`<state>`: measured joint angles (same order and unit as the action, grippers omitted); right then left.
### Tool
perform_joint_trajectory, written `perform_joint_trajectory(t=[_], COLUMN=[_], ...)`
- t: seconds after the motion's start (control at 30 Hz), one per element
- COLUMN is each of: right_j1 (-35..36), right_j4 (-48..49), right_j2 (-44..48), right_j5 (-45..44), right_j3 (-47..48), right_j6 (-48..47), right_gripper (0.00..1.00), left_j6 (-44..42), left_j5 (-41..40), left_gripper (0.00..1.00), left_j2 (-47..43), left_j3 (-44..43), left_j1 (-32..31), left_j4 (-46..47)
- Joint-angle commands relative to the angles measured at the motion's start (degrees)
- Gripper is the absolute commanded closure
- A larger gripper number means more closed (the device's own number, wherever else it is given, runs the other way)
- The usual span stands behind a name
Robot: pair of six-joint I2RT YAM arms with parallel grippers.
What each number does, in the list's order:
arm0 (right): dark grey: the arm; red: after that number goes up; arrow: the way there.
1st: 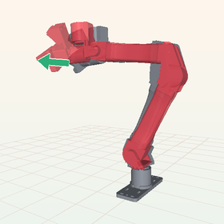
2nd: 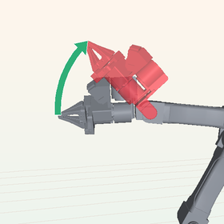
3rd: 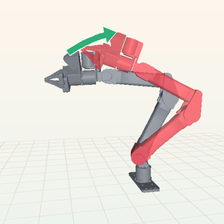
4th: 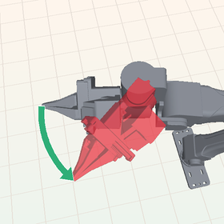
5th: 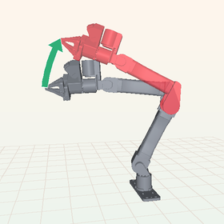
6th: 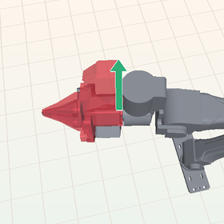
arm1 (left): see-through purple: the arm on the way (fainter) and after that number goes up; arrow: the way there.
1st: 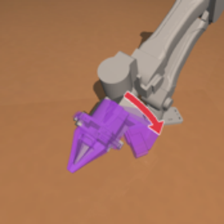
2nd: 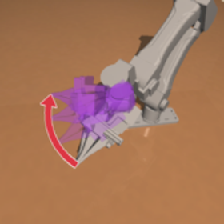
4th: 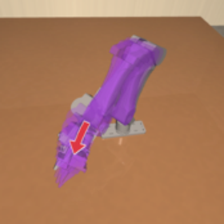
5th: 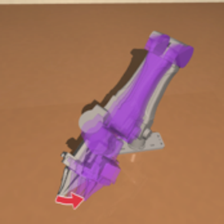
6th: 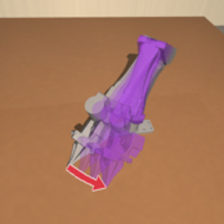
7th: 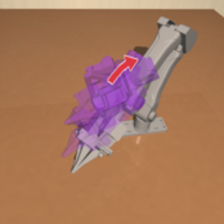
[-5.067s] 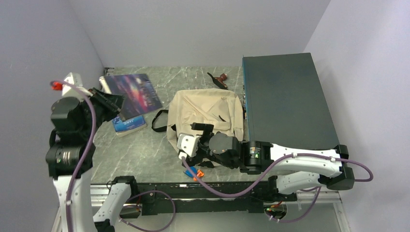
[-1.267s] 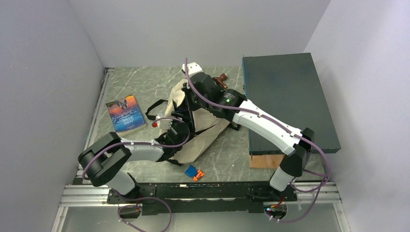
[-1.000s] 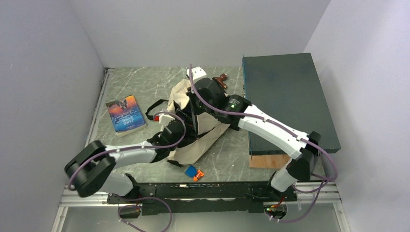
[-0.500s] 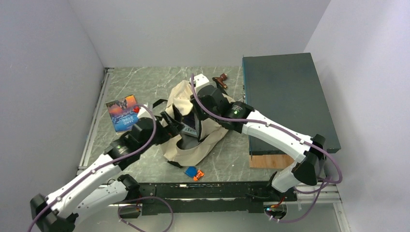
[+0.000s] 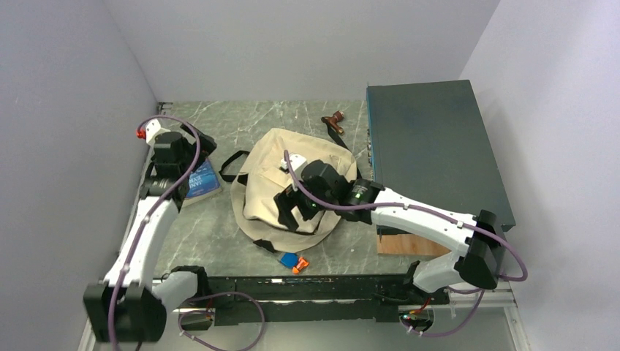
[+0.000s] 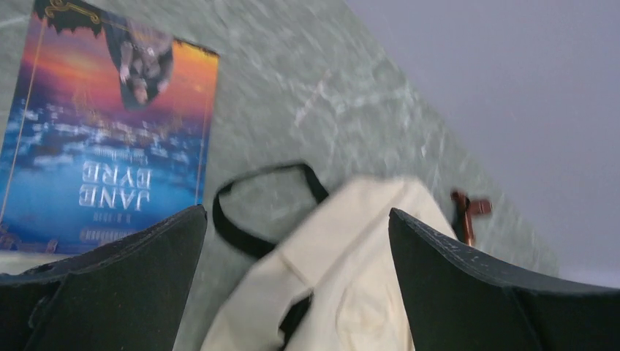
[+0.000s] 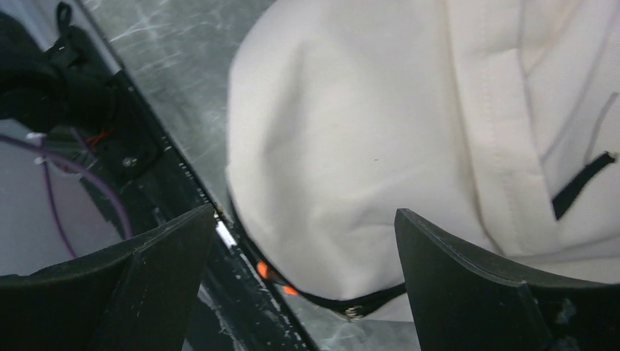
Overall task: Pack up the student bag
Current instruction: Place the book in the student bag, then move the book to the center of the board.
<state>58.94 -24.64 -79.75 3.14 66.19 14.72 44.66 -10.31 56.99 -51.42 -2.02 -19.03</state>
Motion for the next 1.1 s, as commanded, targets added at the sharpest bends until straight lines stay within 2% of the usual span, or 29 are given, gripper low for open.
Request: perform_joint_trajectory(t=[0.0,0.2,0.33,0.4,0.6,0.73,0.87,0.93,1.07], right_j1=[5.88,8.22,8.27,8.25,8.38,8.36,8.71,8.89,9.28], right_j4=[2.86,3.62,5.12,4.28,4.98,5.32,4.28,4.86,5.13], right_j2=[4.12,9.51,11.92,12.05,13.7,13.81,13.34,13.61,13.36], right_j5=[-3.49,-7.21,-7.83,-8.5,-8.68,-8.58,-9.18,-9.3,-9.4], right_j3=[1.61,1.02,-1.05,-0.86,-2.49,-3.04,-2.09,-2.34,-2.18], right_j6=[1.22,0.66,-0.52,-0.87,0.11,1.11,1.36,1.47,1.96], right_gripper=[0.04,0.02,0.0,0.0,0.0,0.0,0.0,0.0,0.0], left_j6=[5.55,7.68,8.12,10.67,23.04,24.46,31.31,33.47,36.42], left_j5=[-3.66,-9.37,-8.52,-7.36,-2.78,-3.34,-2.42,-0.03,1.51], left_gripper=[0.0,0.01,0.02,0.02,0.0,0.0,0.0,0.0,0.0], left_j2=[11.74,31.21,39.37,44.73,59.83,64.54,69.42,70.56,66.78], left_j3=[1.15,-10.9,-12.14,-14.83,-34.16,-38.29,-46.61,-48.07,-41.83], left_j1=[4.94,10.43,13.35,14.73,18.28,18.56,19.44,19.83,20.17], left_j4=[26.33,25.53,35.4,35.77,16.31,15.23,-2.11,-9.52,-13.53])
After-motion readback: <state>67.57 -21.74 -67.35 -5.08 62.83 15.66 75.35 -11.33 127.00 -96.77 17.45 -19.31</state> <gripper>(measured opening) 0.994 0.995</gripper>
